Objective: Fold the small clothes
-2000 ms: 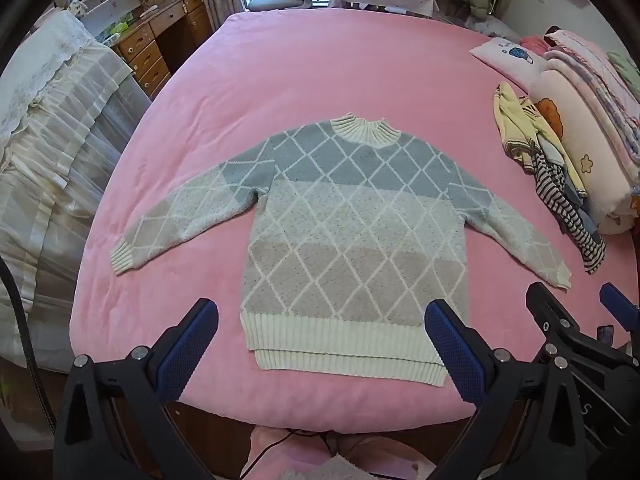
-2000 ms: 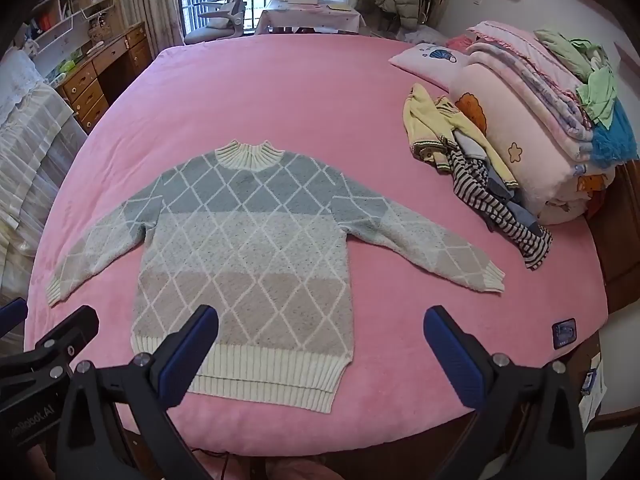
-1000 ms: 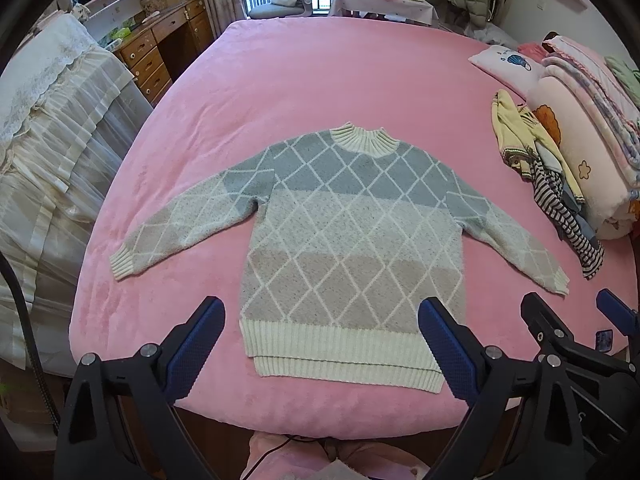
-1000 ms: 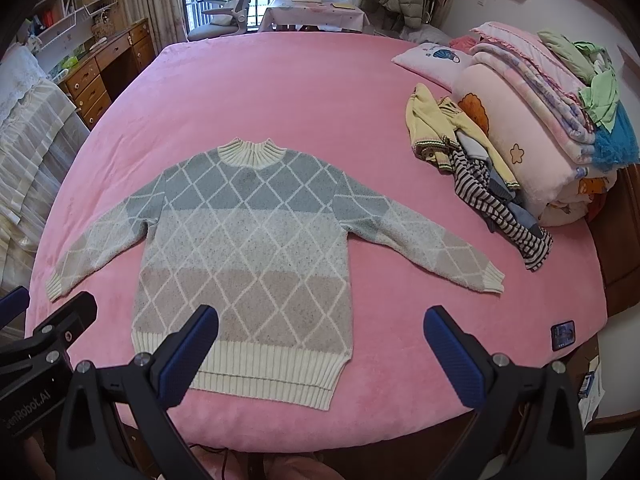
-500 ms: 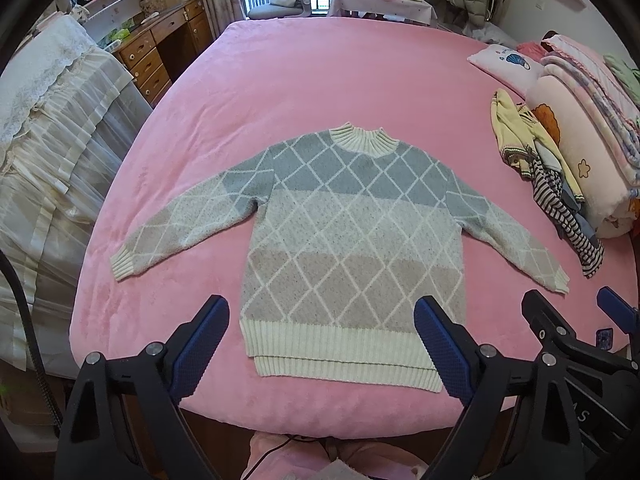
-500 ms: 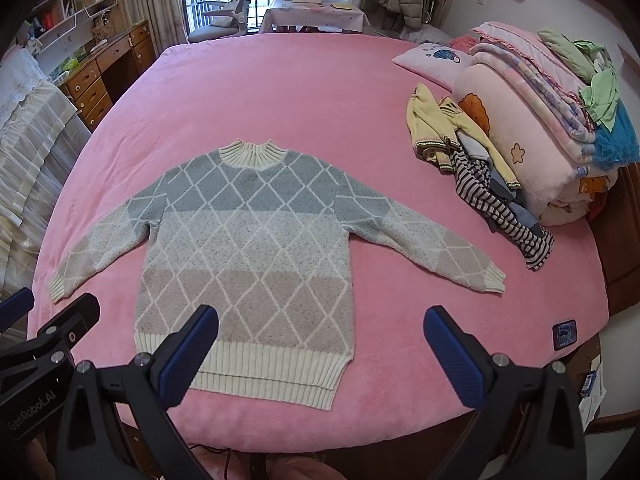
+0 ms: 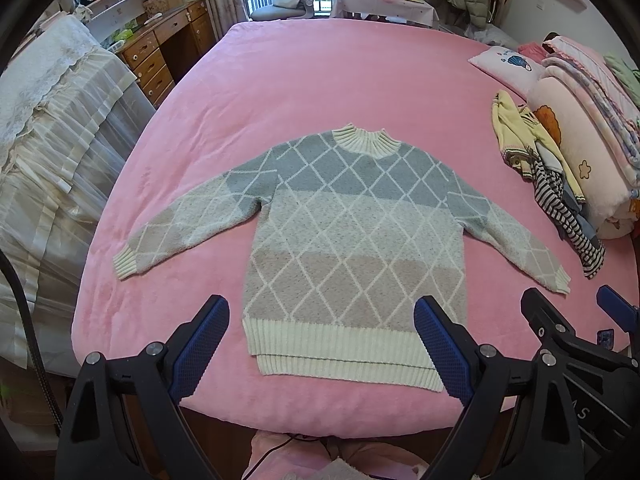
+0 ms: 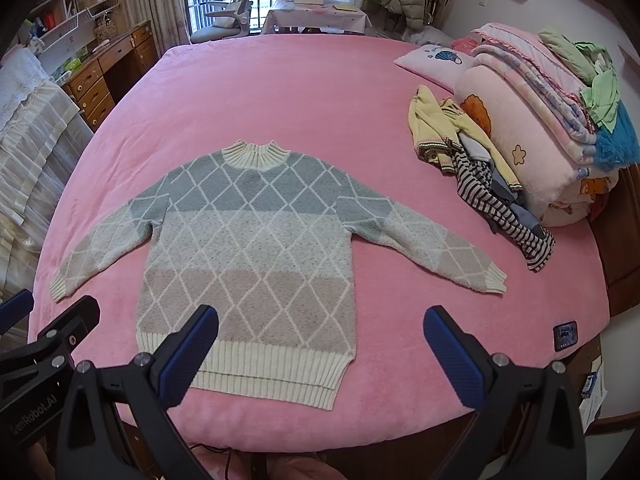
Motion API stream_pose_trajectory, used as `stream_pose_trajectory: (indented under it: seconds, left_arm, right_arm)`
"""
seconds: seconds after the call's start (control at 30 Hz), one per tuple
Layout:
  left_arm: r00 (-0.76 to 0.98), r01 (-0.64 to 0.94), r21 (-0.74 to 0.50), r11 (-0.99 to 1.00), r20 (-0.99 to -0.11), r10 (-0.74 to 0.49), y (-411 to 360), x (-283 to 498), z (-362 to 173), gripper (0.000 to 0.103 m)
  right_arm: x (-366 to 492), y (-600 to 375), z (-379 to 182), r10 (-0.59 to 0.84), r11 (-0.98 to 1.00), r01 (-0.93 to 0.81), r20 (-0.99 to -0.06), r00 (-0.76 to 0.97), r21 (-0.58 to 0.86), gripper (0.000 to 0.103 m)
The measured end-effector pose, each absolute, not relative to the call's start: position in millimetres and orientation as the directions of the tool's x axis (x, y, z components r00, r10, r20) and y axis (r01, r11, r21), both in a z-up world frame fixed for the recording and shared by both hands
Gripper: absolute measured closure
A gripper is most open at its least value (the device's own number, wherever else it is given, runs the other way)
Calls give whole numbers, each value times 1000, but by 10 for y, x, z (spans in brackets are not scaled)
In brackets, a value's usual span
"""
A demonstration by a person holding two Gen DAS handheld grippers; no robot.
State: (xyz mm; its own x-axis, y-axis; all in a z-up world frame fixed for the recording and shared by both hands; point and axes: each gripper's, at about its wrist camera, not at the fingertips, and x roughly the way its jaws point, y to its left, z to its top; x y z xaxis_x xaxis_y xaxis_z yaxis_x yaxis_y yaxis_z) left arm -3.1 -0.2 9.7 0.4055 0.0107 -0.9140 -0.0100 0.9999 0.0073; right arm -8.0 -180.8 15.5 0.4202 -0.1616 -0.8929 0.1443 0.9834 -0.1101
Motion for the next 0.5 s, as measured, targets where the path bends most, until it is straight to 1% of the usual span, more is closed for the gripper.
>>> stream_pose_trajectory:
  seconds: [0.1, 0.27, 0.5]
  left_arm:
    - [405, -9, 5, 1000, -914, 8, 6, -40, 100, 10]
    - [406, -10, 6, 1000, -914, 10, 3, -38, 100, 10]
    - [402, -14, 5, 1000, -916, 10, 14, -63, 104, 10]
  right_arm:
    - [-79, -1807, 155, -163, 983, 145, -893, 420, -111, 0]
    - [-79, -1800, 160, -161, 984, 143, -894, 419, -110, 4]
    - [-101, -1800, 177, -158, 984, 142, -894, 419, -107, 4]
